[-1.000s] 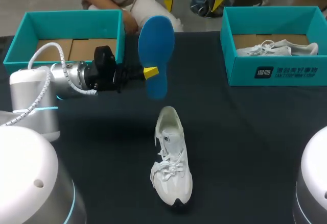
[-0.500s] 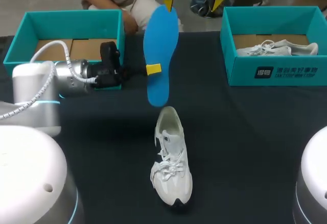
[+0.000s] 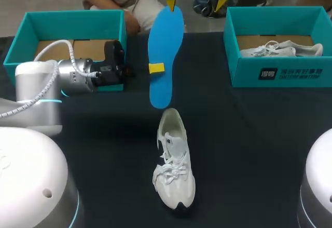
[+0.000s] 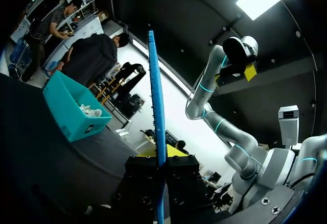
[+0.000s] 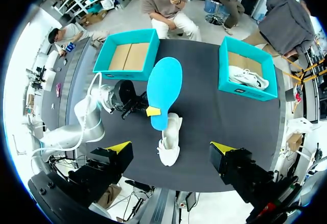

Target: Take the shoe out of the shoebox, open the shoe tongue, remove and reinsert the insole, then place the shoe into the shoebox

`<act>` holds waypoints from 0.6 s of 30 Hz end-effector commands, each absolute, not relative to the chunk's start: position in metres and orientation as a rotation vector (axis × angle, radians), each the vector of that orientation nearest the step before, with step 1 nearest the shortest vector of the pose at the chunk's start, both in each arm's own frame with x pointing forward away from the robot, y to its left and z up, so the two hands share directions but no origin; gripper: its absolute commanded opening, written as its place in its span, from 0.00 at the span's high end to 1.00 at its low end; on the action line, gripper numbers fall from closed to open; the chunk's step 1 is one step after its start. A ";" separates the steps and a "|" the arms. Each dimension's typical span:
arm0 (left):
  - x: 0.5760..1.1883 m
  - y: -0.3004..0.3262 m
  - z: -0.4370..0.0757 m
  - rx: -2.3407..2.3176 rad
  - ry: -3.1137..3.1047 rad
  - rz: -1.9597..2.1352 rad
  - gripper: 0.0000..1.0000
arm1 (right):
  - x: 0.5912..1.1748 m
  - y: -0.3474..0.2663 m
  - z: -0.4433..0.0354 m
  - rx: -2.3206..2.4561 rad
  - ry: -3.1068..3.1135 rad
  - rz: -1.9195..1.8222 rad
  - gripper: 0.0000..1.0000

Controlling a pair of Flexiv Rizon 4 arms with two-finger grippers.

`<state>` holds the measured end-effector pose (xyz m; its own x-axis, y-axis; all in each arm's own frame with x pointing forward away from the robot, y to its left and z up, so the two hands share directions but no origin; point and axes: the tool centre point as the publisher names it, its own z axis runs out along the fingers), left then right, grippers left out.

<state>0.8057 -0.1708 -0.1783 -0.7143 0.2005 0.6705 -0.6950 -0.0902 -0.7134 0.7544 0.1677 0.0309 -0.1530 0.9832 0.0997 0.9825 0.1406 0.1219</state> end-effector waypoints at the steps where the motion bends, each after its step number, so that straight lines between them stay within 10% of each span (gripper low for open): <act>1: 0.807 -0.171 -0.180 0.540 -1.567 1.865 1.00 | 0.755 0.168 0.031 2.043 2.369 0.245 0.00; 18: 0.804 -0.162 -0.169 0.885 -1.354 1.697 1.00 | 0.755 0.168 0.031 2.043 2.369 0.245 0.00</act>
